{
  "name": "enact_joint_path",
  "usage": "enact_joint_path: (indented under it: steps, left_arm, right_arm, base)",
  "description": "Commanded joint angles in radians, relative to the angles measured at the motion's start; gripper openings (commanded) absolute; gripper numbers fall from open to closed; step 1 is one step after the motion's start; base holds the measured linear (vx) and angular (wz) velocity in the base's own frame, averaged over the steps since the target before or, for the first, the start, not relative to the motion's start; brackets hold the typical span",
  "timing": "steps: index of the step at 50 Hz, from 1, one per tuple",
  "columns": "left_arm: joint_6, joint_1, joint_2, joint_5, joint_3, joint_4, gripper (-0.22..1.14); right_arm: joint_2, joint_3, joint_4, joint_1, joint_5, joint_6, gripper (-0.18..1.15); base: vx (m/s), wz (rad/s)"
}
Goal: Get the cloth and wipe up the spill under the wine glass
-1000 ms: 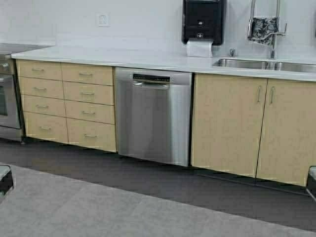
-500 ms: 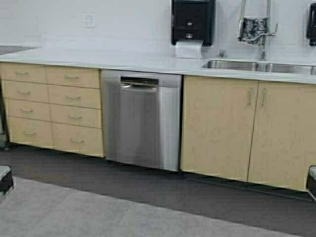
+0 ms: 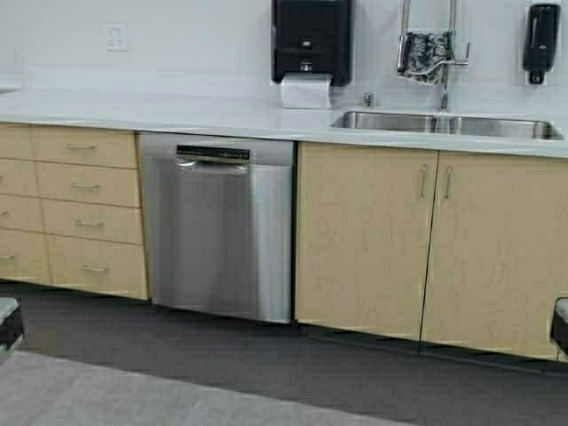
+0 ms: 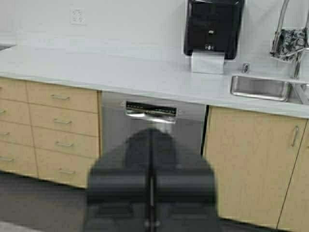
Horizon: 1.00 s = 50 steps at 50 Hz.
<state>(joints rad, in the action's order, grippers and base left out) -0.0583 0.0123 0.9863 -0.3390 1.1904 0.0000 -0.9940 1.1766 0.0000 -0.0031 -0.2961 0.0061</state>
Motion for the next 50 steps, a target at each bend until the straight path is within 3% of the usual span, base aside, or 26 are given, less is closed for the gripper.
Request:
enact_joint_path:
  steps: [1, 50]
  left_arm:
    - [-0.003, -0.002, -0.005, -0.014, -0.006, 0.002, 0.02]
    - [-0.055, -0.002, 0.002, -0.061, 0.043, 0.003, 0.02]
  right_arm:
    - [0.003, -0.023, 0.002, 0.000, -0.009, 0.006, 0.06]
    - [-0.005, -0.003, 0.000, 0.000, -0.009, 0.051, 0.06]
  base:
    - [0.31, -0.06]
    - [0.38, -0.09]
